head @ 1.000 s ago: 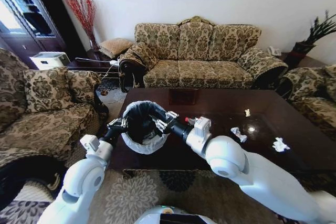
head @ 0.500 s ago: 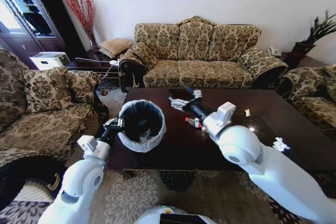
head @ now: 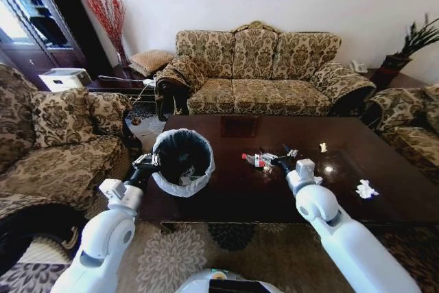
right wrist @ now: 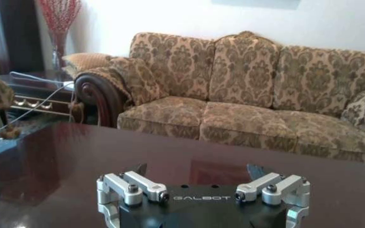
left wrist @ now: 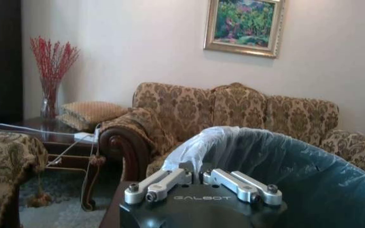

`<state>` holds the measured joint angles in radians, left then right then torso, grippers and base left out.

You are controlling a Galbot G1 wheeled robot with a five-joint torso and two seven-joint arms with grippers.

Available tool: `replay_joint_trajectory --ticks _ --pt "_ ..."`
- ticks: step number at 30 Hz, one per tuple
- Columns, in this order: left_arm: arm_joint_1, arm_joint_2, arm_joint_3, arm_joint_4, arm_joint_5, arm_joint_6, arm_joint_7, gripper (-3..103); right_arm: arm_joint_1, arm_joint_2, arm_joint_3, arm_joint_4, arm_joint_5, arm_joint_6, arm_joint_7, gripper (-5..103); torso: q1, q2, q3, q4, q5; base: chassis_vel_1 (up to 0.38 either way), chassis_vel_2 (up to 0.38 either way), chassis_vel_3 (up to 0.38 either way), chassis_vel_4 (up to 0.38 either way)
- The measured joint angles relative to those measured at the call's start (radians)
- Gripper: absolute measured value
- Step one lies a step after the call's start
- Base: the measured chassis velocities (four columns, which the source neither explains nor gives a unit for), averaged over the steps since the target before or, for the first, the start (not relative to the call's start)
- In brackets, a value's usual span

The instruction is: Move to the front of the table and place the trash on the table into the trash bin.

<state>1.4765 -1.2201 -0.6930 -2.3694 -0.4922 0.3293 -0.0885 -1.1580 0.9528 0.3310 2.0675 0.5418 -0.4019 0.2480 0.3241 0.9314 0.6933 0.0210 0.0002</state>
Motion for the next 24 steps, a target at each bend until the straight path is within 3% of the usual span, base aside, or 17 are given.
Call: replay_joint_trajectory --ticks 14,24 --pt "0.017 -0.009 -0.013 -0.001 0.000 -0.020 0.009 3 0.018 0.018 -0.057 0.009 -0.033 -0.039 0.016 100 0.000 0.000 0.000 0.0003 -0.0003 -0.004 -0.002 0.002 0.004" --pt "0.024 -0.013 -0.007 -0.009 0.000 -0.023 0.011 3 0.025 0.027 -0.077 -0.014 -0.044 -0.038 0.017 100 0.000 0.000 0.000 0.0002 -0.0003 -0.133 -0.104 0.141 0.105"
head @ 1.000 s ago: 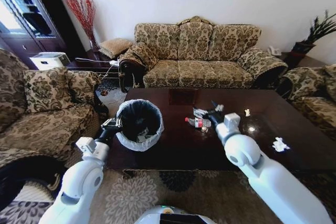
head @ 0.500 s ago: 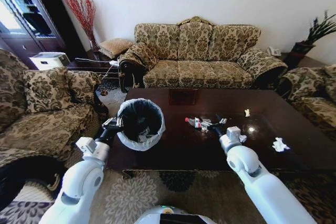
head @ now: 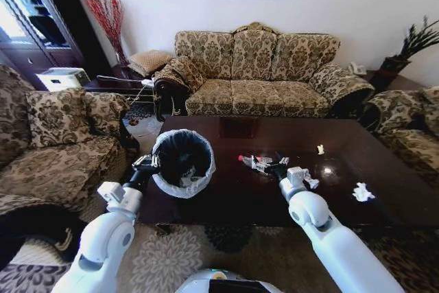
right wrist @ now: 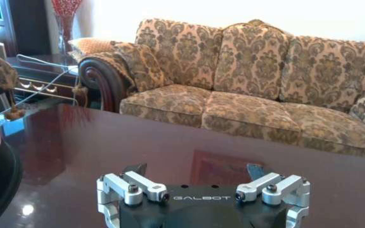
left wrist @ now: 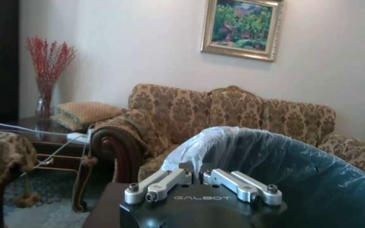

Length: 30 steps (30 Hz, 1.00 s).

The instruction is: Move to the front of the table and place the trash on the table into the trash bin.

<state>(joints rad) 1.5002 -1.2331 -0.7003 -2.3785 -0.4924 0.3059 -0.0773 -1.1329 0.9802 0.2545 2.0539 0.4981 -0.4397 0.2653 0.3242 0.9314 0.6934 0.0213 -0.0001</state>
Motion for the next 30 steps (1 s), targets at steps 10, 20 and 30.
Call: replay_joint_trajectory --ticks 10,20,30 --pt "0.010 -0.007 0.001 -0.003 0.000 -0.007 -0.001 3 -0.003 -0.004 -0.008 -0.001 -0.002 0.012 0.016 100 0.000 0.000 0.000 -0.0003 0.0001 -0.274 -0.286 0.275 0.280" --pt "0.018 -0.013 0.001 -0.013 0.006 -0.021 0.001 3 -0.011 0.022 0.010 -0.132 -0.047 0.076 0.016 100 0.000 0.000 0.000 -0.0005 0.0008 -0.200 -0.212 0.184 0.182" --pt "0.020 -0.016 0.005 -0.009 0.017 -0.023 0.000 3 -0.095 0.079 0.098 -0.264 -0.026 0.159 -0.075 100 0.000 0.000 0.000 -0.0003 -0.0005 0.033 0.033 -0.014 -0.013"
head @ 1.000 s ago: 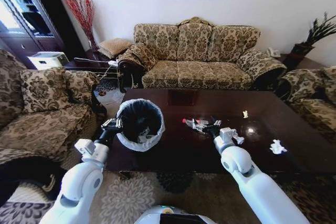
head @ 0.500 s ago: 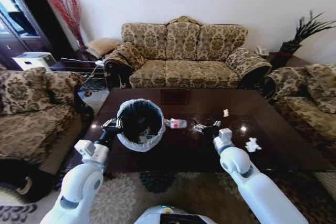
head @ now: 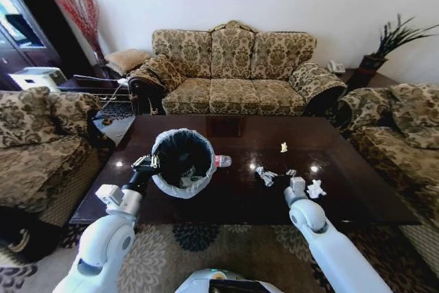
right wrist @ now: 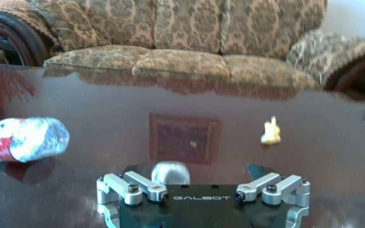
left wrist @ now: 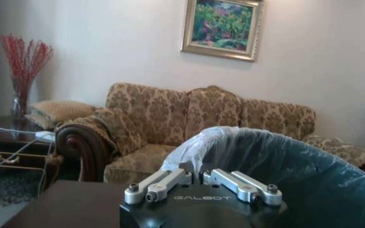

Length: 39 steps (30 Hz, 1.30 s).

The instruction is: Move to the front of the table and place the trash on the table into the trash bin.

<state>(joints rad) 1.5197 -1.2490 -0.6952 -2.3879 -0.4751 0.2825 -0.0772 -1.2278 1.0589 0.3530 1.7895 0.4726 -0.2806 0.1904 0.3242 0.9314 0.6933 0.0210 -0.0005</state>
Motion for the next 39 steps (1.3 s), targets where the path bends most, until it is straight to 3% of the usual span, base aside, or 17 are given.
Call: replay_joint_trajectory --ticks 7,19,23,28,31,34,39 --pt "-0.003 0.002 0.010 0.002 0.006 0.000 0.003 3 -0.025 0.038 0.027 -0.045 0.062 0.010 0.000 100 0.000 0.000 0.000 -0.0003 0.0007 0.000 0.000 0.000 0.000" --pt "-0.011 0.007 0.013 0.014 0.006 0.002 0.002 3 0.023 0.068 -0.013 -0.118 0.105 0.021 -0.072 103 0.000 0.000 0.000 0.0000 0.0006 0.000 0.000 0.000 0.000" --pt "-0.014 0.007 0.006 0.020 0.001 0.004 0.002 3 0.056 0.074 -0.047 -0.143 0.103 0.022 -0.079 88 0.000 0.000 0.000 0.0002 0.0004 0.000 0.000 0.000 0.000" --pt "-0.012 0.006 0.003 0.020 -0.002 0.007 0.003 3 0.074 0.077 -0.066 -0.157 0.093 0.022 -0.076 77 0.000 0.000 0.000 0.0002 0.0005 0.000 0.000 0.000 0.000" --pt "-0.014 0.004 0.001 0.020 -0.003 0.012 0.004 3 0.084 0.078 -0.078 -0.167 0.081 0.022 -0.068 60 0.000 0.000 0.000 0.0000 0.0005 0.000 0.000 0.000 0.000" --pt "-0.016 0.002 0.001 0.020 -0.003 0.016 0.005 3 0.090 0.077 -0.083 -0.172 0.076 0.022 -0.064 51 0.000 0.000 0.000 0.0000 0.0004 0.000 0.000 0.000 0.000" --pt "-0.015 -0.007 0.002 0.020 -0.002 0.017 0.005 3 0.094 0.077 -0.087 -0.175 0.066 0.024 -0.055 50 0.000 0.000 0.000 0.0001 0.0004 0.000 0.000 0.000 0.000"
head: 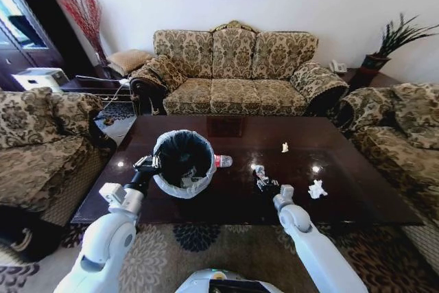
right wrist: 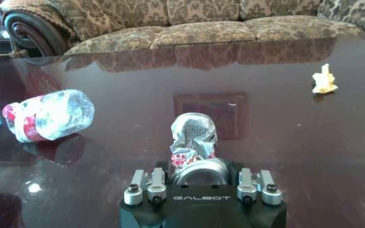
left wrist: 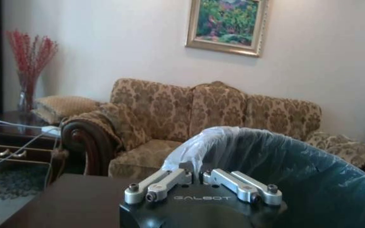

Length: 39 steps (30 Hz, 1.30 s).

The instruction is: Move to the front of the table and place the trash on the table into the trash bin.

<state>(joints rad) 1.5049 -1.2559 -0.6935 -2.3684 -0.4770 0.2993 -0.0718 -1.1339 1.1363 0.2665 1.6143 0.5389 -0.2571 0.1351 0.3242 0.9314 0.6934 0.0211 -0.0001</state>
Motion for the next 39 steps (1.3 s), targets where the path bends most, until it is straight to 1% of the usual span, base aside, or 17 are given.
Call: replay_joint_trajectory --ticks 4,9,10,12,14,16,17,20,21,22,24,26,27,29,33,38,39 --pt "0.004 -0.003 0.000 0.000 0.002 -0.025 -0.001 3 -0.008 -0.002 -0.002 0.022 -0.009 0.005 0.017 50 0.000 0.000 0.000 0.0005 0.0004 0.056 0.036 0.024 0.055" --pt "0.006 -0.003 -0.003 0.000 0.004 -0.035 -0.003 3 -0.010 -0.038 -0.002 0.211 -0.016 0.008 0.064 50 0.000 0.000 0.000 -0.0003 0.0001 0.006 0.005 0.003 0.011" --pt "0.006 -0.003 -0.003 0.000 0.004 -0.035 -0.003 3 -0.010 -0.038 -0.002 0.211 -0.016 0.008 0.064 50 0.000 0.000 0.000 -0.0003 0.0001 0.000 0.000 0.000 0.000" --pt "0.005 -0.004 0.000 0.004 0.009 -0.034 -0.003 3 0.022 -0.078 -0.020 0.322 -0.005 0.004 0.090 50 0.000 0.000 0.000 -0.0001 0.0003 0.000 0.000 0.000 0.000" --pt "0.003 -0.004 0.007 0.012 0.018 -0.026 -0.003 3 0.078 -0.130 -0.050 0.416 0.044 -0.010 0.120 50 0.000 0.000 0.000 0.0000 0.0001 0.000 0.000 0.000 0.000" --pt "-0.004 -0.001 0.021 0.026 0.031 -0.016 -0.002 3 0.166 -0.196 -0.094 0.499 0.135 -0.034 0.148 50 0.000 0.000 0.000 0.0002 -0.0002 0.000 0.000 0.000 0.000" --pt "-0.004 -0.001 0.021 0.026 0.031 -0.016 -0.002 3 0.166 -0.196 -0.094 0.499 0.135 -0.034 0.148 50 0.000 0.000 0.000 0.0002 -0.0002 0.000 0.000 0.000 0.000" --pt "-0.027 0.008 0.048 0.042 0.041 -0.005 -0.008 3 0.341 -0.265 -0.160 0.594 0.319 -0.092 0.198 50 0.000 0.000 0.000 0.0001 0.0000 0.000 0.000 0.000 0.000" --pt "-0.037 0.013 0.058 0.043 0.042 0.002 -0.013 3 0.423 -0.279 -0.183 0.629 0.418 -0.121 0.222 50 0.000 0.000 0.000 0.0001 -0.0001 0.000 0.000 0.000 0.000" --pt "-0.037 0.013 0.058 0.043 0.042 0.002 -0.013 3 0.423 -0.279 -0.183 0.629 0.418 -0.121 0.222 50 0.000 0.000 0.000 0.0001 -0.0001 0.000 0.000 0.000 0.000" --pt "-0.045 0.020 0.067 0.043 0.042 0.011 -0.016 3 0.516 -0.286 -0.218 0.668 0.556 -0.163 0.251 50 0.000 0.000 0.000 0.0002 -0.0002 0.000 0.000 0.000 0.000" --pt "-0.048 0.025 0.069 0.043 0.042 0.020 -0.019 3 0.590 -0.296 -0.295 0.715 0.679 -0.190 0.267 50 0.000 0.000 0.000 0.0002 -0.0001 0.000 0.000 0.000 0.000" --pt "-0.048 0.025 0.069 0.043 0.042 0.020 -0.019 3 0.590 -0.296 -0.295 0.715 0.679 -0.190 0.267 50 0.000 0.000 0.000 0.0002 -0.0001 0.000 0.000 0.000 0.000" --pt "-0.051 0.028 0.069 0.043 0.041 0.026 -0.021 3 0.616 -0.301 -0.378 0.742 0.708 -0.201 0.260 50 0.000 0.000 0.000 0.0001 0.0000 0.000 0.000 0.000 0.000" --pt "-0.053 0.026 0.068 0.036 0.039 0.034 -0.023 3 0.638 -0.283 -0.521 0.744 0.654 -0.222 0.242 50 0.000 0.000 0.000 0.0001 0.0000 0.000 0.000 0.000 0.000" --pt "-0.047 0.024 0.059 0.023 0.037 0.037 -0.025 3 0.621 -0.273 -0.572 0.732 0.596 -0.249 0.224 48 0.000 0.000 0.000 0.0001 0.0000 0.000 0.000 0.000 0.000" --pt "-0.046 0.024 0.057 0.022 0.037 0.038 -0.025 3 0.616 -0.273 -0.576 0.728 0.581 -0.252 0.215 54 0.000 0.000 0.000 0.0000 0.0000 0.000 0.000 0.000 0.000"
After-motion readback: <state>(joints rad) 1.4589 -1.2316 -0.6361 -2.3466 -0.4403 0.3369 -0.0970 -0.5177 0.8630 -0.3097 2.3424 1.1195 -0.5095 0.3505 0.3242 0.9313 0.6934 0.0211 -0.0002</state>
